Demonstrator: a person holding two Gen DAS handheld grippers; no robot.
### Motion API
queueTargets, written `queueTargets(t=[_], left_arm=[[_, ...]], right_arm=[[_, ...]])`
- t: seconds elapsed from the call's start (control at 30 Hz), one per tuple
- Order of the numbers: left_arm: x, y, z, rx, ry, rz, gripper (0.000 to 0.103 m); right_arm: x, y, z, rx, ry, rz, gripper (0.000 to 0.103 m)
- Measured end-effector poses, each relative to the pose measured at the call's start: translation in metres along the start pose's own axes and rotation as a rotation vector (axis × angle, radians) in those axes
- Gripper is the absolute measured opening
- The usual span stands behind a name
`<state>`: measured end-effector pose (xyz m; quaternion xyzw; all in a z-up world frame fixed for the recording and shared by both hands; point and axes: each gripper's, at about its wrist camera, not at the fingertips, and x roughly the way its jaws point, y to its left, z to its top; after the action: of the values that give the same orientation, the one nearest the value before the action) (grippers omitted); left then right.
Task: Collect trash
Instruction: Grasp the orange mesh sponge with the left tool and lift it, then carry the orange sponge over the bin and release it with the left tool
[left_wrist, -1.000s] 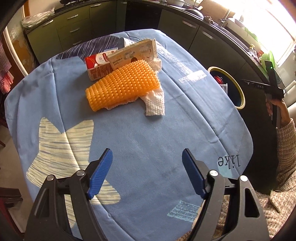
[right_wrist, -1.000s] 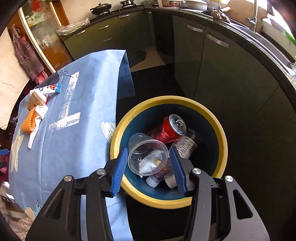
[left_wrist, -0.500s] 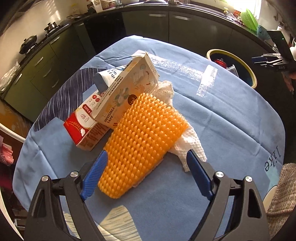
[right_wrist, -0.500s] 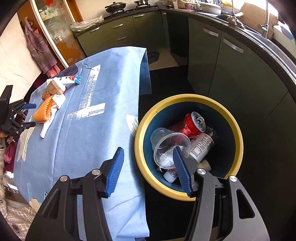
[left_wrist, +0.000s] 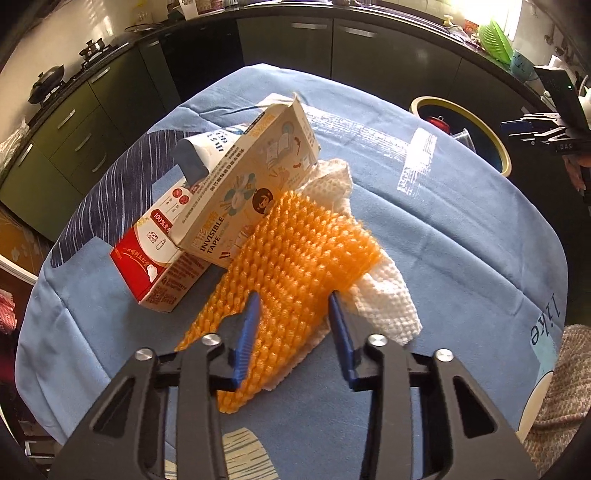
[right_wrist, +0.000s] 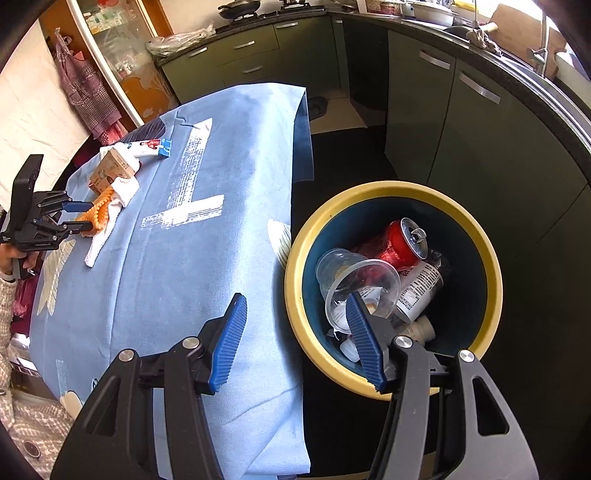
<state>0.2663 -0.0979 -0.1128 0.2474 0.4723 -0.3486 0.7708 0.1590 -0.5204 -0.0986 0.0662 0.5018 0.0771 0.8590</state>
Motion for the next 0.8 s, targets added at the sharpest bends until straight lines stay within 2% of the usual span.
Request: queueTargets(t=[0.1,0.43,0.6,0.8], left_arm=[[-0.012,-0.006,-0.002,0.011,-0.03,0.01,0.014],[-0.062,-0.03,-0.003,0.04,-0.133,0.051,0.011],[-0.086,-0.056,0.004,0.079,-0.169,0.09,0.01],[-0.104,-0.097,0.02,0.142,-0.2,0.084,0.01]], right_arm=[[-0.002,0.002,-0.001,0.0,-0.009,0.008,0.056],[-0.015,0.004,-0.007,-0.003,-0.038,0.019,0.056],[-0.021,0.0,-0.013,0.009,-0.051,0.022,0.056],[-0.037,-0.011,-0.022,0.027,-0.084,0.014,0.056]])
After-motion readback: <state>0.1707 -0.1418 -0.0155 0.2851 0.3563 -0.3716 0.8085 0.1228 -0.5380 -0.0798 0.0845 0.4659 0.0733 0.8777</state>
